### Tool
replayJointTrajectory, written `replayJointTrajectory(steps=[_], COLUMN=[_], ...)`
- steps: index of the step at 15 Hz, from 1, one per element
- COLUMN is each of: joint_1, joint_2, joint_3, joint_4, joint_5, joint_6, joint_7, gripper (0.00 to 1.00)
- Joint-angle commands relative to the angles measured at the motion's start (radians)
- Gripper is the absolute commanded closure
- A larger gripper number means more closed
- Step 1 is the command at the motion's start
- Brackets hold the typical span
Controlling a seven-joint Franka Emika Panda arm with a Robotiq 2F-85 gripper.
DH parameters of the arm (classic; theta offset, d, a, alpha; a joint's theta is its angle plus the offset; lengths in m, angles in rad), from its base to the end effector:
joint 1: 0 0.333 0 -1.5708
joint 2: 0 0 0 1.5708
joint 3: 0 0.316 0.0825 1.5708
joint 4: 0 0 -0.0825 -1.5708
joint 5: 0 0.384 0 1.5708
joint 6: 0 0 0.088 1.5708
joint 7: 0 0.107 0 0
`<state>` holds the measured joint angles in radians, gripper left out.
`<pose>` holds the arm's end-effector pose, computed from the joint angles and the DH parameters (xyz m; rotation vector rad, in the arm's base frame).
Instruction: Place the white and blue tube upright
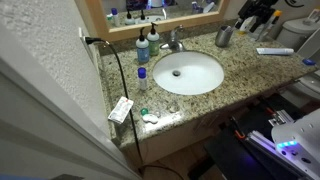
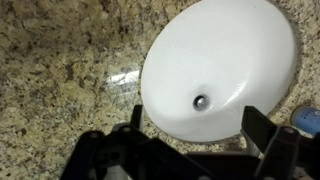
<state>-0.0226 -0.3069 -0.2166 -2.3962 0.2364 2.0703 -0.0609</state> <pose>0.4346 -0.0955 0.4307 -2.8404 0.4066 -0.0145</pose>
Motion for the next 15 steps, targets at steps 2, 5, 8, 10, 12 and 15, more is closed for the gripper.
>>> replayJointTrajectory(steps=[2,5,8,10,12,15], joint_1=[-0.028,-0.039,-0.080,-0.133,-0.192,-0.217], joint_2=[0.002,0.120,0.273,0.335,0.397,0.387], joint_3=[0.026,0.065,0.029,-0.011,-0.061,-0.074], joint_4=[0.002,0.024,0.055,0.062,0.088,0.076], joint_5=[0.009,0.001,-0.009,-0.034,-0.054,-0.059], joint_6=[-0.004,0.142,0.319,0.377,0.400,0.395], joint_7=[-0.007,0.156,0.218,0.246,0.267,0.254], gripper=[0.00,0.00,0.00,0.00,0.00,0.00])
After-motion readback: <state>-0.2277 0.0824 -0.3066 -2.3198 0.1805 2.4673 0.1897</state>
